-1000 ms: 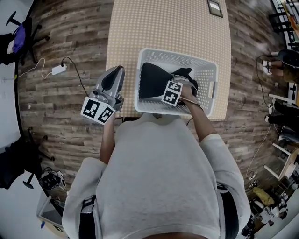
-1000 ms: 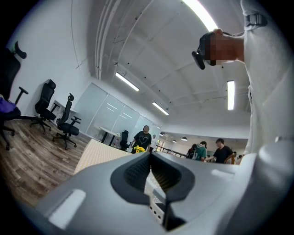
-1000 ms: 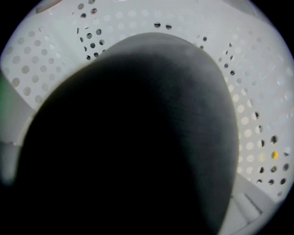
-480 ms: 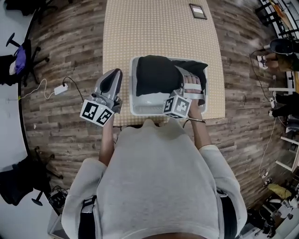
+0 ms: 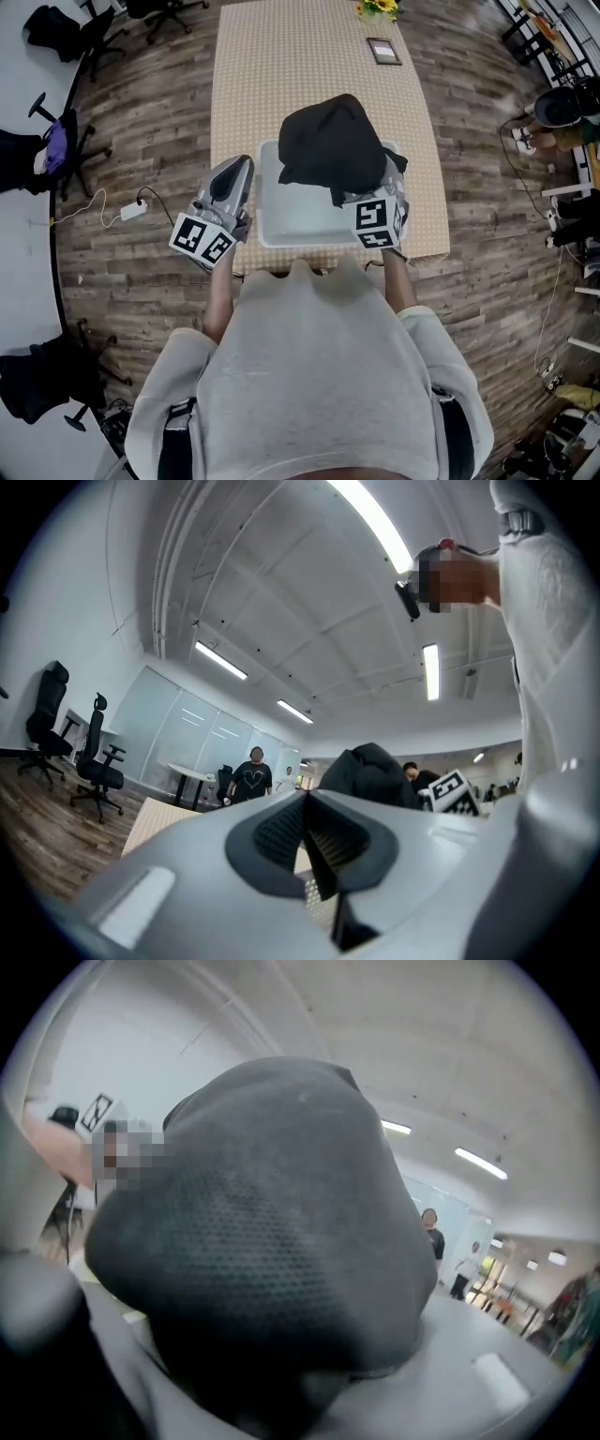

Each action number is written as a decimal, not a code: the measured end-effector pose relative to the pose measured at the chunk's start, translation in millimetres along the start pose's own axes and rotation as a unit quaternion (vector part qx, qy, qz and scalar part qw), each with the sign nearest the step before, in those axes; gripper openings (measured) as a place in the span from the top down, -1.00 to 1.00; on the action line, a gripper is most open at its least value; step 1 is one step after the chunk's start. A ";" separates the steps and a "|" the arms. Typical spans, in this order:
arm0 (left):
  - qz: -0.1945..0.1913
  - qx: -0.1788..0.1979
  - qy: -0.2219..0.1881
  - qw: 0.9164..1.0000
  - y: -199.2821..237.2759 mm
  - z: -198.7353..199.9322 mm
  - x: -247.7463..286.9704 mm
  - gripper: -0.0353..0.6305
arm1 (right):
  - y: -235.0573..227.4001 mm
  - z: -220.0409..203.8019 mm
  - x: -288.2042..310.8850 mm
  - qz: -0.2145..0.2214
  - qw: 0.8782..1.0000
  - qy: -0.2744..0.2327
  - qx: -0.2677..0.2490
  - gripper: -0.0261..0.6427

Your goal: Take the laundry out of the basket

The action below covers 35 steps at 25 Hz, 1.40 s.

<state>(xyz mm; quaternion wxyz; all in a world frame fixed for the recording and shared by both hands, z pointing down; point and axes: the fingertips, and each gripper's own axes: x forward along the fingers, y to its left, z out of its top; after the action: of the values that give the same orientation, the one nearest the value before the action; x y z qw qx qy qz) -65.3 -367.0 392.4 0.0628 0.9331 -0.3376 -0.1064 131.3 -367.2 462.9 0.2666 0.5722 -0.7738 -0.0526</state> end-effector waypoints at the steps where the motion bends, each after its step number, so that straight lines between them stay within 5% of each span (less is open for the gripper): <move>1: 0.001 0.003 -0.001 1.000 -4.2 1.1 0.4 0.87 | -4.2 6.3 -5.0 0.015 0.998 -0.026 0.059 0.18; 4: 0.007 0.013 -0.003 1.000 -22.5 3.7 1.7 0.87 | -17.5 18.1 -23.0 0.066 0.968 -0.103 0.220 0.18; 7: 0.016 0.021 0.004 1.000 -43.5 2.3 -1.5 0.87 | -25.7 17.3 -41.0 0.090 0.945 -0.139 0.282 0.18; 15: 0.040 0.033 0.030 0.998 -73.2 -13.4 -36.5 0.87 | -16.7 10.1 -73.9 0.097 0.945 -0.148 0.276 0.18; 22: 0.005 0.036 0.020 0.999 -103.1 -8.8 -54.7 0.87 | -0.3 26.2 -122.0 0.083 0.946 -0.168 0.263 0.17; 35: -0.030 0.031 0.004 0.999 -156.8 5.8 -203.3 0.87 | 98.7 62.2 -263.3 0.037 0.953 -0.211 0.217 0.17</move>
<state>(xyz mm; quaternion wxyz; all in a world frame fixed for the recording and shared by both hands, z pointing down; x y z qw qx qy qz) -122.3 -116.6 388.9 0.0321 0.9447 -0.3124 -0.0945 70.6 -107.1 355.2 -0.0311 0.5629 -0.8259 0.0069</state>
